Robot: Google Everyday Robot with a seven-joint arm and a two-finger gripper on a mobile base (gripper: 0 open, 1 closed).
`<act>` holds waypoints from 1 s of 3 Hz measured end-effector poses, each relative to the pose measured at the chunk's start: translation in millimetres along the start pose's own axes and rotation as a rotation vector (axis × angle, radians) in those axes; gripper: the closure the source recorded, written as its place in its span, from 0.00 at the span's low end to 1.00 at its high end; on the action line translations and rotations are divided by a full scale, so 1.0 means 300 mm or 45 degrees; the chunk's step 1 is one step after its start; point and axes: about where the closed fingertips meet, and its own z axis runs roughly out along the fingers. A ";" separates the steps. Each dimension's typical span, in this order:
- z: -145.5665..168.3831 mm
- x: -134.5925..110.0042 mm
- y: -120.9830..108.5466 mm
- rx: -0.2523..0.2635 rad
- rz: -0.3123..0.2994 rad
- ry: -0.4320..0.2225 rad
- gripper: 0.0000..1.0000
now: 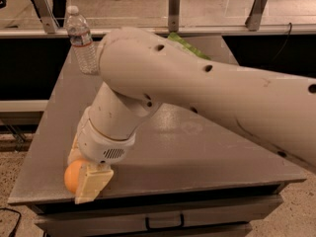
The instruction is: Pick orange
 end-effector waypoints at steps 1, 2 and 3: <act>-0.022 0.001 -0.008 0.006 0.015 -0.013 0.72; -0.099 0.003 -0.043 0.027 0.047 -0.026 0.96; -0.197 0.000 -0.074 0.045 0.072 -0.042 1.00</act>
Offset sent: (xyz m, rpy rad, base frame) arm 0.0391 -0.0244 0.0511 0.0406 0.0273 -0.0864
